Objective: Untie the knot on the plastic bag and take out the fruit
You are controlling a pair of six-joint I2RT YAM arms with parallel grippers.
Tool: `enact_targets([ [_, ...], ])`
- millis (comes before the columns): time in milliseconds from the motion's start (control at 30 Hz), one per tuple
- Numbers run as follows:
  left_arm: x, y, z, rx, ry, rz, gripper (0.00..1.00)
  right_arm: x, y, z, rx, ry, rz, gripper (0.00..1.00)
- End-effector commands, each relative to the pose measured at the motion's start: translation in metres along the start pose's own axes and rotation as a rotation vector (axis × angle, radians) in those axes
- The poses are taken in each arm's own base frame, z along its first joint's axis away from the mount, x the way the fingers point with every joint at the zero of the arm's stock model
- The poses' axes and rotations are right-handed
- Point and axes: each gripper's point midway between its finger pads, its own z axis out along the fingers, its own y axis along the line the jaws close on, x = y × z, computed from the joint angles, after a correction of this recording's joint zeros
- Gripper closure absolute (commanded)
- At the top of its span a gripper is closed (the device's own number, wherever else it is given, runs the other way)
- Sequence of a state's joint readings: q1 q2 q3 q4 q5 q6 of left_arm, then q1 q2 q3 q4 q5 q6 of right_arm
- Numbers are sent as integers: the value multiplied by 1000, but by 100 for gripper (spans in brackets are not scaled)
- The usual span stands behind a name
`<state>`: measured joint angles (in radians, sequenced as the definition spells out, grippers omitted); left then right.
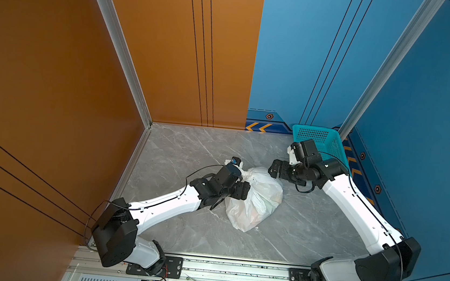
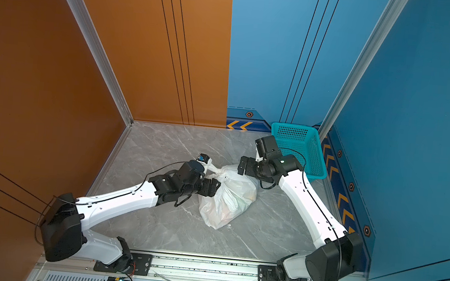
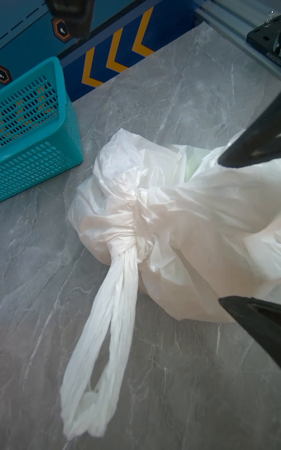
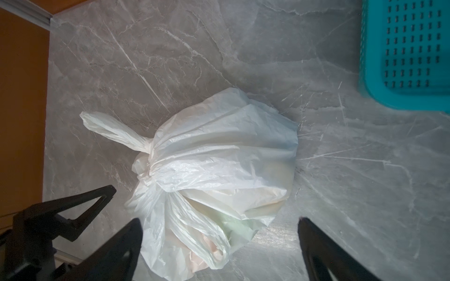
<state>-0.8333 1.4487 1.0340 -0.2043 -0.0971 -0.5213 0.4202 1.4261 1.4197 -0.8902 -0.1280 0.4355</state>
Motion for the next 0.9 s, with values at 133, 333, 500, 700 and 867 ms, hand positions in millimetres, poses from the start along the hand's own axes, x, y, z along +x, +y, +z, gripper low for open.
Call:
enact_targets([
  [133, -7, -25, 15, 106, 5, -28, 34, -6, 0, 10, -18, 28, -318, 0],
  [333, 0, -27, 19, 116, 20, -26, 77, 2, 28, 27, -129, 66, -527, 3],
  [500, -5, -26, 10, 109, 0, 5, 100, 6, 43, 44, -159, 94, -641, 28],
  [700, -6, -25, 5, 109, -2, 37, 100, 3, 56, 59, -202, 84, -686, 36],
  [867, -8, -25, 4, 118, -11, 41, 100, 1, 54, 73, -168, 100, -712, 41],
])
